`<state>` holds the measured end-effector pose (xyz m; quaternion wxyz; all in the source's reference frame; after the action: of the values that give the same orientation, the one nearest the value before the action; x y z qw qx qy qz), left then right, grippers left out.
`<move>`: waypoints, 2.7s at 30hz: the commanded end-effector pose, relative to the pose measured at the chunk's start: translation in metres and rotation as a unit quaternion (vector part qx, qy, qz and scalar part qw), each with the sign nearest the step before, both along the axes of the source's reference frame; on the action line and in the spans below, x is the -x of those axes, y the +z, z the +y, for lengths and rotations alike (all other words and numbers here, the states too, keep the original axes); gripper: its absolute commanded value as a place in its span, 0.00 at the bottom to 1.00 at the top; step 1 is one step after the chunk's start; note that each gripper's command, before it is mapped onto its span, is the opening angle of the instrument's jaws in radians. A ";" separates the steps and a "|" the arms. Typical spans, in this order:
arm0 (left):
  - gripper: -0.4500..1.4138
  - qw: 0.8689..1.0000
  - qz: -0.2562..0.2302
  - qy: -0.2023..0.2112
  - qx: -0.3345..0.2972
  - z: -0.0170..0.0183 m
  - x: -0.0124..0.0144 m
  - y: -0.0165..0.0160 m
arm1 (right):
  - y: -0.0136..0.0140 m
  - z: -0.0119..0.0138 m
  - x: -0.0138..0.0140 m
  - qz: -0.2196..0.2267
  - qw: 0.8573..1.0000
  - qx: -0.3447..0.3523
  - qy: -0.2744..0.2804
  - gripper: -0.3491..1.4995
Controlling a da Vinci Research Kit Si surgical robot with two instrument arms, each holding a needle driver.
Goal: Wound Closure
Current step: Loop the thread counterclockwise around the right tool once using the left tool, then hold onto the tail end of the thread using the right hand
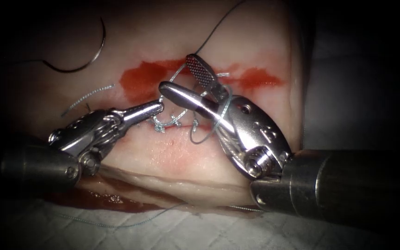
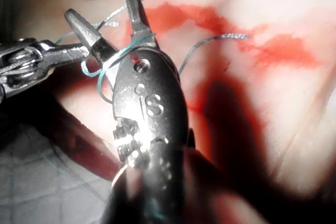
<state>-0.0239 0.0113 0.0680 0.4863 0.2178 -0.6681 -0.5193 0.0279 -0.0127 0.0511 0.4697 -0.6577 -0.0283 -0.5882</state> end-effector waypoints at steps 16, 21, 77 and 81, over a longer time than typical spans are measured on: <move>0.00 0.999 -0.002 0.026 0.046 0.0001 0.0014 -0.0042 | 0.0040 0.0007 0.0006 -0.076 0.990 -0.114 0.038 0.58; 0.00 0.997 0.010 0.041 0.066 -0.0005 0.0028 -0.0033 | 0.0045 0.0009 0.0006 -0.106 0.973 -0.197 0.052 0.55; 0.00 0.986 0.076 0.084 0.121 -0.0009 0.0033 -0.0008 | 0.0117 0.0028 -0.0008 -0.058 0.850 -0.524 0.020 0.60; 0.00 0.986 0.076 0.084 0.121 -0.0008 0.0033 -0.0008 | 0.0120 0.0030 -0.0009 -0.070 0.839 -0.539 0.027 0.00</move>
<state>-0.0267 0.0105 0.0667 0.6006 0.1724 -0.6663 -0.4069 0.0279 -0.0102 0.0628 0.7588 -0.2555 0.2400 -0.5490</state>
